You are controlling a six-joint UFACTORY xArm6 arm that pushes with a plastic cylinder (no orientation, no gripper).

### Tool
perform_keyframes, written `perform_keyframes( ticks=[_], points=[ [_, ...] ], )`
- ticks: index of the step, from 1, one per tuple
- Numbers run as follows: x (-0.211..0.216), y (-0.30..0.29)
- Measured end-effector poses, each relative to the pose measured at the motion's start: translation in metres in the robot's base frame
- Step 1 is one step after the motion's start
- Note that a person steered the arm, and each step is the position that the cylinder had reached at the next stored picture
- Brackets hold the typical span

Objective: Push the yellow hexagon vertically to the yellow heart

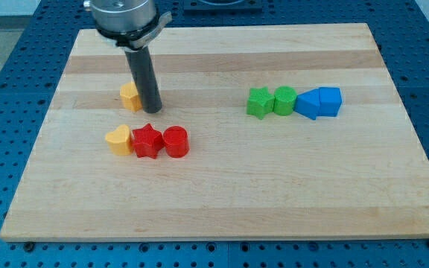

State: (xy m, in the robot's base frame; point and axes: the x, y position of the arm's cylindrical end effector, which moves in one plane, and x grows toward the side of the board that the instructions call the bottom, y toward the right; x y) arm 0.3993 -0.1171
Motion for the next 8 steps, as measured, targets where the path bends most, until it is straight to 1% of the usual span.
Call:
perform_keyframes(
  ticks=[1,2,3,4,5,7,8],
  points=[
    [-0.027,0.006],
    [-0.044,-0.014],
    [-0.047,-0.041],
    [-0.047,-0.049],
    [-0.046,-0.049],
    [-0.029,-0.049],
    [-0.030,-0.043]
  ],
)
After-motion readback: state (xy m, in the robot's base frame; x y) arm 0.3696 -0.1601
